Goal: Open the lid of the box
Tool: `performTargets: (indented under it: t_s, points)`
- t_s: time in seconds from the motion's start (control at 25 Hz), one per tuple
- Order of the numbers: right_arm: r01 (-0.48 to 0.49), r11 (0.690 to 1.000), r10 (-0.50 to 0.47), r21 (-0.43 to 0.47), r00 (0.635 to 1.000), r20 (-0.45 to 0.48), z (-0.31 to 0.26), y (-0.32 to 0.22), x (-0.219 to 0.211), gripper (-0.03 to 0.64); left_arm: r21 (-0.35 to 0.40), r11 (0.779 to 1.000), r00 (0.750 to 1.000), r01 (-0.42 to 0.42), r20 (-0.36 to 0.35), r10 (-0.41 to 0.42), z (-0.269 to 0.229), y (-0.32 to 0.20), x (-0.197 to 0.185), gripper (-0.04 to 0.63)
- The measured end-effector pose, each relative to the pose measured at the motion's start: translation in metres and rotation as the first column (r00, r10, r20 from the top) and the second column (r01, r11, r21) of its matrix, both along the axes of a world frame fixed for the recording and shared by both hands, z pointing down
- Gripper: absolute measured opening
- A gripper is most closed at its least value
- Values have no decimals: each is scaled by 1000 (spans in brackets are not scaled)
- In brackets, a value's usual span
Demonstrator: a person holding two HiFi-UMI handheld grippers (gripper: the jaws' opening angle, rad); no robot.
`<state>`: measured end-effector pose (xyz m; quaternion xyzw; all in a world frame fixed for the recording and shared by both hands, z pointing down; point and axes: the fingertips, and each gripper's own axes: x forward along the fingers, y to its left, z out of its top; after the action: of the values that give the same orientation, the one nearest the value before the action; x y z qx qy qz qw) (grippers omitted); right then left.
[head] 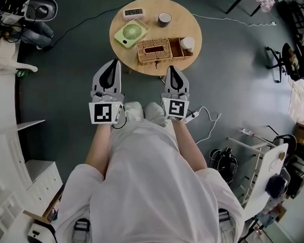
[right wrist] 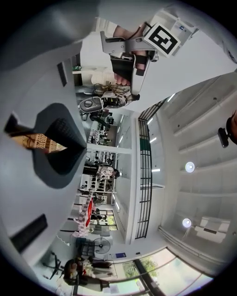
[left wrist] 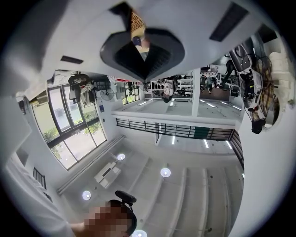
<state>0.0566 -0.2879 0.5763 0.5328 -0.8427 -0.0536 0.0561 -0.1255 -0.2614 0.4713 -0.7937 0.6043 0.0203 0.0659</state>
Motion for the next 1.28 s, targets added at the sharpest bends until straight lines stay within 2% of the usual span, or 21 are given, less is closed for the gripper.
performTargets:
  t_s: [0.04, 0.16, 0.24, 0.44, 0.52, 0.64, 0.72, 0.8, 0.96, 1.28]
  points:
    - [1, 1000, -1, -19, 1000, 13, 23, -6, 0, -9, 1, 1000, 1000, 0, 3, 0, 14, -4, 1, -2]
    - [11, 996, -8, -92, 999, 42, 96, -23, -2, 144, -8, 1000, 1000, -6, 9, 7, 56, -14, 4, -2]
    - [22, 990, -20, -140, 1000, 16, 147, -36, -9, 188, -15, 1000, 1000, -9, 16, 9, 82, -20, 4, -2]
    - [37, 967, -57, -250, 996, -74, 238, -59, -32, 199, -35, 999, 1000, -13, 28, 14, 120, -20, 6, -2]
    - [13, 959, -42, -284, 994, -97, 253, -66, -34, 163, -38, 999, 999, -14, 31, 15, 123, -20, 6, -2]
    - [-28, 959, -9, -281, 992, -129, 260, -72, -27, 107, -36, 999, 999, -12, 30, 13, 121, -20, 4, -2]
    - [-21, 963, -17, -270, 991, -135, 258, -69, -26, 88, -39, 999, 1000, -9, 27, 10, 118, -21, 1, -2]
    - [2, 969, -36, -248, 991, -132, 250, -63, -29, 11, -47, 999, 999, -7, 31, 9, 114, -22, -1, -2]
    - [17, 974, -40, -227, 995, -97, 226, -59, -30, 3, -62, 998, 999, -4, 39, 6, 99, -26, -8, -2]
    - [17, 973, -42, -230, 994, -104, 159, -68, -24, 2, -67, 998, 999, 0, 43, 3, 43, -30, -8, -2]
